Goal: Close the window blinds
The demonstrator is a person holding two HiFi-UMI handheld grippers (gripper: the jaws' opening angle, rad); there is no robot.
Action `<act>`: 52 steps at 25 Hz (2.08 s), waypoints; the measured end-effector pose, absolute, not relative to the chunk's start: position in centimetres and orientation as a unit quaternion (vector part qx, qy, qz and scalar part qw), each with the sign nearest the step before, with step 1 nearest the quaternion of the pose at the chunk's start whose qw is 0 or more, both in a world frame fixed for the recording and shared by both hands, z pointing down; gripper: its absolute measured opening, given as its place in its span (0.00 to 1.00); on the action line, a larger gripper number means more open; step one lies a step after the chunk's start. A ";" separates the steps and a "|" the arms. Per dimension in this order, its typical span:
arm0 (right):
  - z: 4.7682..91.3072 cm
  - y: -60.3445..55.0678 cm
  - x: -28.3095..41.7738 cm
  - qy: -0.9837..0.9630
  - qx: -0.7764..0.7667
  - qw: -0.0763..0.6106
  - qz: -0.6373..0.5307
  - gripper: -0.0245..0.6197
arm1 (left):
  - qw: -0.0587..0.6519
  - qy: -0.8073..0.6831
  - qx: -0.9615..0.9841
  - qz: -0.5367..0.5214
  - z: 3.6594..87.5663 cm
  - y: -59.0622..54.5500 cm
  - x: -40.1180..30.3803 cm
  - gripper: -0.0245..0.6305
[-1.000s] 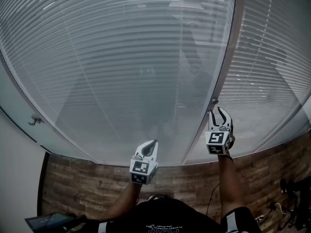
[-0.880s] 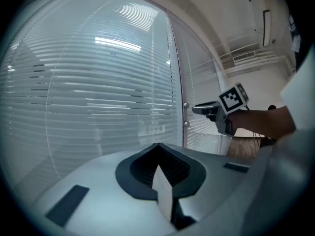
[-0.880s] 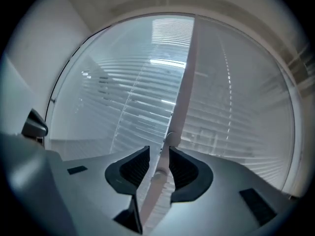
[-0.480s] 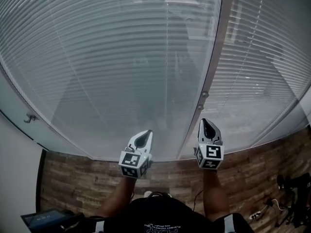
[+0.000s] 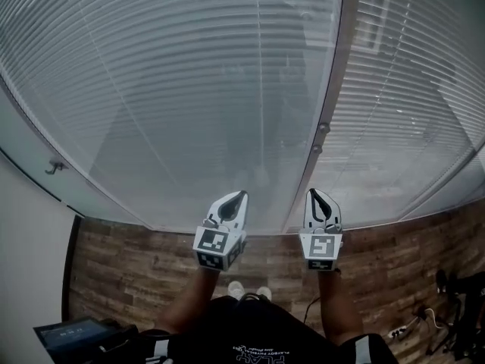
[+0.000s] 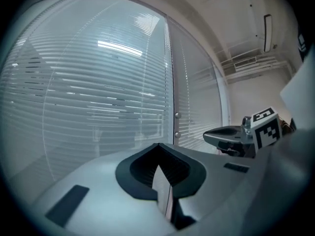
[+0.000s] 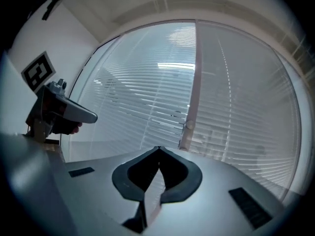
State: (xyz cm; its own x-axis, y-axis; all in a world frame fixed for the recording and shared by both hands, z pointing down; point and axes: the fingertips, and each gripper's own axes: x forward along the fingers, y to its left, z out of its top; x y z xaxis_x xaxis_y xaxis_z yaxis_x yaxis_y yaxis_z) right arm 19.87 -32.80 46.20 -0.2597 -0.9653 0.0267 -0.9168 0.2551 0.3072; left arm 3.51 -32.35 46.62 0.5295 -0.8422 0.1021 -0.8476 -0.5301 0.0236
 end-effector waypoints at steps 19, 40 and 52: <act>47.8 -25.5 10.5 -0.812 0.562 0.100 -0.118 0.04 | 0.040 -0.523 0.850 0.051 49.3 -25.3 -4.3 0.03; 45.7 -10.7 -2.3 -0.793 0.591 0.079 -0.123 0.04 | 0.013 -0.505 0.862 0.047 50.1 -9.3 -16.4 0.03; 47.5 -6.4 -3.8 -0.787 0.616 0.040 -0.009 0.04 | 0.009 -0.542 0.840 0.019 49.0 -6.2 -20.5 0.03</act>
State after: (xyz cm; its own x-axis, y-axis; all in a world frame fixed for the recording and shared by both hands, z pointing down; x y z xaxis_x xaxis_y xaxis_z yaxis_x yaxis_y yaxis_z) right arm -3.80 -6.36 47.52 -0.2377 -0.9699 0.0526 -0.9685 0.2408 0.0635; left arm -20.47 -6.20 49.04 0.4115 -0.9105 0.0415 -0.9111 -0.4121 -0.0056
